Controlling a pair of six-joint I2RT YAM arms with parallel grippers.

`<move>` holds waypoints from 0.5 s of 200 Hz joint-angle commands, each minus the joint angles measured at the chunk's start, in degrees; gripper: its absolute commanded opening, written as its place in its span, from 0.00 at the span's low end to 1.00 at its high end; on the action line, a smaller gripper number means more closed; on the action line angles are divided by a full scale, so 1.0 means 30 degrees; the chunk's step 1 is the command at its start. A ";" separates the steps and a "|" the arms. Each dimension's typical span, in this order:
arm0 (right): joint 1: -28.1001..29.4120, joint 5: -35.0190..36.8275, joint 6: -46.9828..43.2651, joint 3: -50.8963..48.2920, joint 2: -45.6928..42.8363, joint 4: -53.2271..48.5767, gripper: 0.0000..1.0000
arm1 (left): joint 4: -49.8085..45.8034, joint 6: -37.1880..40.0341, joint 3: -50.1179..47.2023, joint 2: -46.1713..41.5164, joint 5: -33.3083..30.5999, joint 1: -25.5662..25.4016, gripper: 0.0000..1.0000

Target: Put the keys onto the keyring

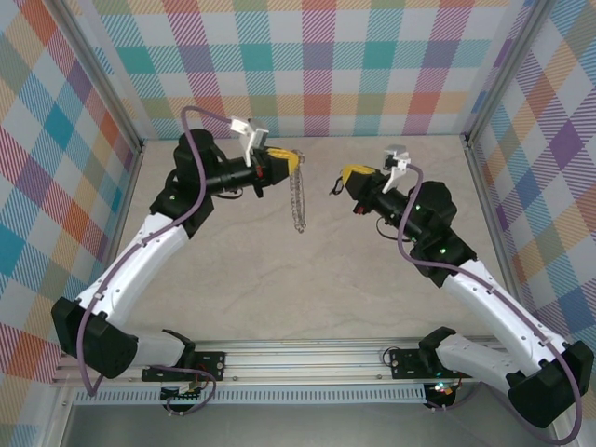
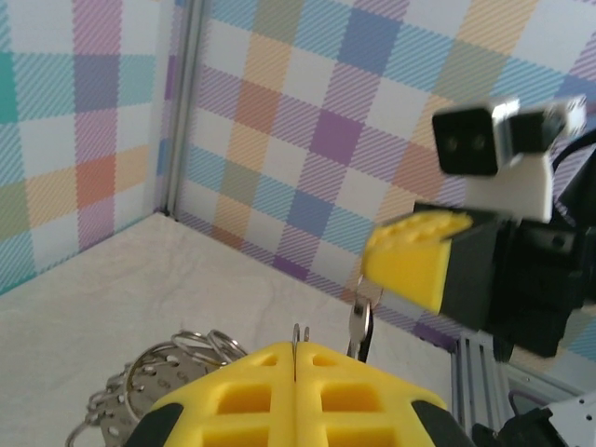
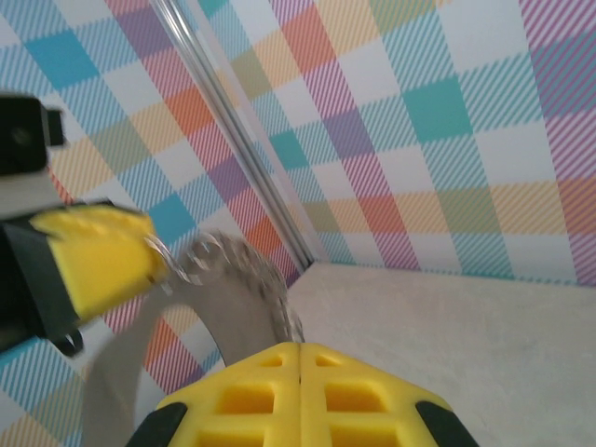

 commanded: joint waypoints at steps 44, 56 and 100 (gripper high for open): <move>-0.2032 -0.3156 0.1889 0.0841 0.1423 0.4336 0.00 | 0.0711 0.4126 -0.0093 0.0375 -0.0656 -0.1693 0.00; -0.2271 -0.3906 0.2284 0.0673 0.1709 0.5128 0.00 | 0.1241 0.4277 -0.0436 0.0152 -0.0884 -0.1837 0.00; -0.2461 -0.5090 0.3349 -0.0537 0.1925 0.7922 0.00 | 0.2651 0.4383 -0.1121 -0.0477 -0.1007 -0.2043 0.00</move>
